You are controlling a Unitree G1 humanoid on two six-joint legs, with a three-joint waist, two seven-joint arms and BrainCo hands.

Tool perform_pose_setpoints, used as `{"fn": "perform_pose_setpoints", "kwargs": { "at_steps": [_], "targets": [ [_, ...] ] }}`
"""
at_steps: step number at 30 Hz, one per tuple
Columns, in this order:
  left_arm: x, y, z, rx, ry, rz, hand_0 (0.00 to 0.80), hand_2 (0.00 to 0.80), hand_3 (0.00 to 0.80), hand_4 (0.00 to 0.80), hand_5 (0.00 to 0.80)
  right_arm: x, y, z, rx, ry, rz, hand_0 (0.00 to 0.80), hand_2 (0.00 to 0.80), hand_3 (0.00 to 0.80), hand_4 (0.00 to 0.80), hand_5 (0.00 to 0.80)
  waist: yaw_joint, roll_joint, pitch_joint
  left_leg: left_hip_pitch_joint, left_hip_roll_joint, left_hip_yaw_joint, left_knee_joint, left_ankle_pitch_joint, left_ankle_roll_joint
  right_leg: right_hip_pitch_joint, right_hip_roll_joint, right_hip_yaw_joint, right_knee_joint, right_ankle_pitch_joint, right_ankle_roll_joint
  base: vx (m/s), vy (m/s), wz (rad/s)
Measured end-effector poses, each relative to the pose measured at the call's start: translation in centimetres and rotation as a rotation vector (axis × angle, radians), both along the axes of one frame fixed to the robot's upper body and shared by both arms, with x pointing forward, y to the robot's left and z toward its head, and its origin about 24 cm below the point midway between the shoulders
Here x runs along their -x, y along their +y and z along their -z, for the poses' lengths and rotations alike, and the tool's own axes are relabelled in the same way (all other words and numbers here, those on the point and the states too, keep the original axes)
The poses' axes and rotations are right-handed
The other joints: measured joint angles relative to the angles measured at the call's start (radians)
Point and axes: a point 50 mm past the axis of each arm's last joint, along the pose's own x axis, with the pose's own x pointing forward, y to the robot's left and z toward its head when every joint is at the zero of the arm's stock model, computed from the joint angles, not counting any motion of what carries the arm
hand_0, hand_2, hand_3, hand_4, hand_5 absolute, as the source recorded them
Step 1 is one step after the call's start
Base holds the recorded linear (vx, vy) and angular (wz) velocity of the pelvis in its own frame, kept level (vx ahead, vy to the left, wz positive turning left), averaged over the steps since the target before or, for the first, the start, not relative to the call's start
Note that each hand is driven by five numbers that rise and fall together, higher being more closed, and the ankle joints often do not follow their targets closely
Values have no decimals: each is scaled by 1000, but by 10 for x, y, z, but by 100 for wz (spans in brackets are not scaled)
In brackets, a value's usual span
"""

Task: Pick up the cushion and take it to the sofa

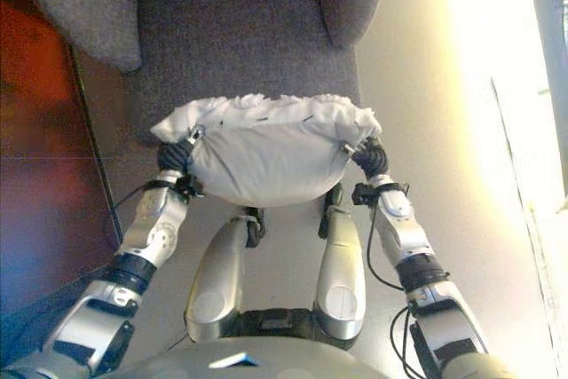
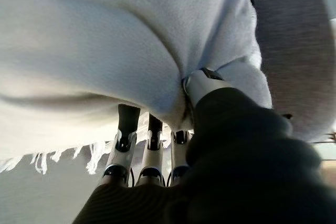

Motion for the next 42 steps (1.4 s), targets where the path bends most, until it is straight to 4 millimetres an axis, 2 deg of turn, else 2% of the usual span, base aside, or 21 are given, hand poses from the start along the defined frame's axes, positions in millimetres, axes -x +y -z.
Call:
{"fn": "perform_pose_setpoints", "kwargs": {
  "at_steps": [4, 6, 11, 17, 23, 28, 33, 34, 36, 37, 38, 40, 42],
  "targets": [
    [9, 9, 1, 9, -1, -9, 800, 800, 800, 800, 800, 6, 6, -4, -22, -22, -25, 800, 800, 800, 800, 800, 0, -12, -36, 112, 8, 21, -103, 23, -12, 107, 32, -3, -113, 35, -4, 185, 28, -17],
    [15, 13, 7, 13, 30, -12, 800, 800, 800, 800, 800, 8, 10, 1, -34, 4, -35, 800, 800, 800, 800, 800, -1, -13, -48, 206, 8, 32, -175, 40, -17, 196, 47, 1, -189, 58, -2, 222, 29, -20],
    [36, 18, 31, 18, 137, 0, 800, 800, 800, 800, 800, 27, 10, 26, -39, 115, -60, 800, 800, 800, 800, 800, -1, -13, -220, 354, 11, 59, -320, 64, -28, 332, 76, 9, -328, 86, 4, 173, 39, -13],
    [40, 21, 37, 35, 167, -1, 800, 800, 800, 800, 800, 30, 15, 32, -50, 160, -71, 800, 800, 800, 800, 800, 0, -14, -355, 462, 6, 75, -389, 66, -30, 435, 82, 9, -394, 92, 15, 109, 83, -4],
    [42, 24, 44, -1, 214, 10, 800, 800, 800, 800, 800, 34, 16, 51, -58, 265, -60, 800, 800, 800, 800, 800, 0, -11, -424, 489, -5, 76, -398, 68, -24, 460, 73, 11, -399, 96, 22, 56, 122, 0],
    [43, 24, 54, -8, 268, 19, 800, 800, 800, 800, 800, 35, 16, 56, -50, 289, -49, 800, 800, 800, 800, 800, -1, -8, -428, 482, -32, 70, -390, 74, -3, 418, 38, 13, -312, 75, 35, 7, 121, 3],
    [39, 16, 58, -19, 291, 61, 800, 800, 800, 800, 800, 36, 11, 58, -46, 290, 5, 800, 800, 800, 800, 800, -5, -20, -424, 421, -95, 43, -300, 41, 46, 342, -43, 15, -149, 38, 61, 25, 165, 12],
    [38, 15, 58, -17, 291, 63, 800, 800, 800, 800, 800, 36, 10, 58, -41, 289, 16, 800, 800, 800, 800, 800, -4, -14, -419, 403, -97, 26, -272, 31, 56, 313, -46, 21, -97, 51, 65, 56, 149, 12],
    [38, 15, 58, -18, 289, 71, 800, 800, 800, 800, 800, 37, 10, 59, -42, 292, 28, 800, 800, 800, 800, 800, -5, 17, -395, 392, -74, -1, -234, 27, 69, 262, -30, 40, 2, 140, 69, 103, 66, 12],
    [36, 15, 57, -18, 284, 78, 800, 800, 800, 800, 800, 37, 9, 58, -39, 288, 29, 800, 800, 800, 800, 800, -3, 25, -384, 381, -70, -30, -211, 22, 83, 239, -24, 48, 35, 186, 75, 169, -42, -2],
    [37, 16, 57, -19, 284, 81, 800, 800, 800, 800, 800, 37, 9, 59, -38, 291, 27, 800, 800, 800, 800, 800, 1, 30, -378, 379, -63, -31, -203, 21, 88, 214, -29, 59, 86, 187, 69, 218, -99, 8],
    [37, 16, 58, -22, 288, 85, 800, 800, 800, 800, 800, 38, 8, 59, -33, 295, 24, 800, 800, 800, 800, 800, -4, 27, -378, 381, -59, -32, -210, 28, 100, 191, -30, 72, 182, 129, 70, 254, -167, 24],
    [37, 17, 58, -28, 290, 87, 800, 800, 800, 800, 800, 37, 9, 58, -37, 287, 13, 800, 800, 800, 800, 800, 1, 21, -379, 377, -61, -32, -214, 33, 107, 202, -26, 92, 137, 101, 95, 365, -240, 4]
  ]
}}
